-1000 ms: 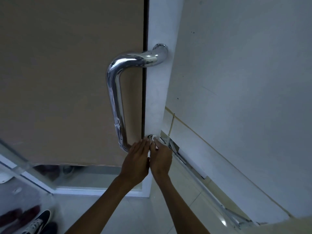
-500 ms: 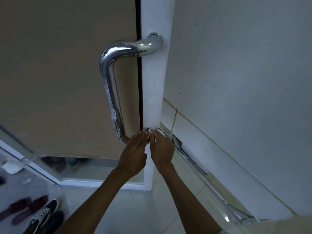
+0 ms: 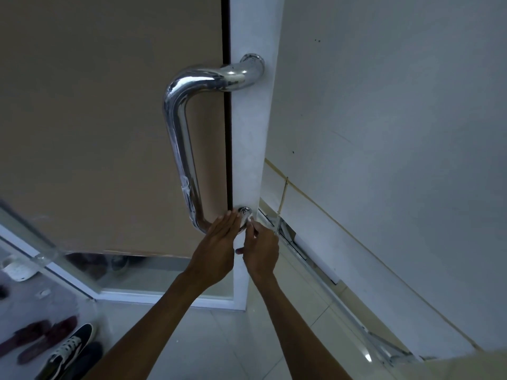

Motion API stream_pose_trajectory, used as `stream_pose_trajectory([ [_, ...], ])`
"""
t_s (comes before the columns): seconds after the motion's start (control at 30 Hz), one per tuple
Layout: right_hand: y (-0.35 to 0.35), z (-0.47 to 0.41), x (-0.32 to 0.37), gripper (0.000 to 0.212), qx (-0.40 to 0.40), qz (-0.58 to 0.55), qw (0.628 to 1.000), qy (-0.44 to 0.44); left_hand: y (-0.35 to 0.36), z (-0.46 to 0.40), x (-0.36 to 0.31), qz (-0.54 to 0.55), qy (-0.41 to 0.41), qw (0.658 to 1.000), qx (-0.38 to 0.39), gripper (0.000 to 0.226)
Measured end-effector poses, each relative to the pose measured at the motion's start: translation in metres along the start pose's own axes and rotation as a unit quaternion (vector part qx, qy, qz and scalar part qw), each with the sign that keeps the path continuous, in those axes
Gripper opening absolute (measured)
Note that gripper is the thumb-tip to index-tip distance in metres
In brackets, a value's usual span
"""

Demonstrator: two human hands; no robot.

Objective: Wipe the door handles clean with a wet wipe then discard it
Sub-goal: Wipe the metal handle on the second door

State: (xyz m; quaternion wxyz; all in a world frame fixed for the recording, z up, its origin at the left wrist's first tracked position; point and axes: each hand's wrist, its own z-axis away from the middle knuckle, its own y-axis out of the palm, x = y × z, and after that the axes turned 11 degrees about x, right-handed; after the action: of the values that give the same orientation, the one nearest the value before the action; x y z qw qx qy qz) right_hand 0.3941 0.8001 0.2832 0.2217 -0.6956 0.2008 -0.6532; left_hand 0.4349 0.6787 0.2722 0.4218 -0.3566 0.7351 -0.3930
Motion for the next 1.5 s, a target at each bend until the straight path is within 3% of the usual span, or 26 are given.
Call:
stream_pose_trajectory([
  [0.1,0.007,0.001,-0.001,0.038,0.005,-0.016,1.0,0.012,-0.007,0.009,-0.007,0.069,-0.019,0.997,-0.009,0.057],
  [0.2,0.004,0.009,-0.002,0.028,0.002,-0.029,0.999,-0.013,-0.007,0.022,-0.014,0.09,-0.059,0.993,-0.039,0.071],
  [0.33,0.011,0.006,-0.005,0.05,0.003,-0.069,0.997,0.025,-0.005,0.039,-0.015,0.097,-0.179,0.976,-0.08,0.03],
  [0.4,0.013,0.014,-0.004,0.062,0.003,-0.054,0.998,0.028,-0.009,0.04,-0.02,0.112,-0.187,0.972,-0.086,0.03],
  [0.5,0.007,0.011,-0.002,0.044,0.013,-0.081,0.995,0.051,-0.012,0.038,-0.027,0.141,-0.193,0.967,-0.093,0.029],
  [0.57,0.002,0.008,0.001,0.05,0.017,-0.1,0.993,0.062,-0.009,0.036,-0.028,0.194,-0.232,0.948,-0.102,0.033],
  [0.7,-0.016,0.022,0.0,0.052,0.083,-0.129,0.987,0.045,-0.012,0.028,-0.041,0.362,-0.362,0.853,-0.104,0.039],
  [0.8,-0.033,0.02,-0.006,0.034,0.12,-0.207,0.966,0.095,-0.011,0.02,-0.046,0.52,-0.438,0.729,-0.086,0.024],
  [0.9,-0.043,0.023,-0.003,0.016,0.178,-0.244,0.948,0.097,-0.009,0.016,-0.048,0.67,-0.45,0.588,-0.05,0.024],
  [1.0,-0.051,0.025,-0.001,0.018,0.229,-0.262,0.932,0.103,-0.008,0.011,-0.052,0.747,-0.418,0.514,-0.046,0.031],
  [1.07,-0.057,0.022,0.0,0.015,0.246,-0.248,0.933,0.09,-0.011,0.006,-0.054,0.777,-0.399,0.485,-0.049,0.033],
  [1.23,-0.058,0.018,0.007,0.003,0.247,-0.16,0.955,0.038,-0.017,0.003,-0.05,0.765,-0.419,0.488,-0.044,0.024],
  [1.5,-0.078,0.0,0.022,0.013,0.216,-0.005,0.976,-0.018,-0.015,0.009,-0.059,0.771,-0.479,0.392,-0.15,0.004],
])
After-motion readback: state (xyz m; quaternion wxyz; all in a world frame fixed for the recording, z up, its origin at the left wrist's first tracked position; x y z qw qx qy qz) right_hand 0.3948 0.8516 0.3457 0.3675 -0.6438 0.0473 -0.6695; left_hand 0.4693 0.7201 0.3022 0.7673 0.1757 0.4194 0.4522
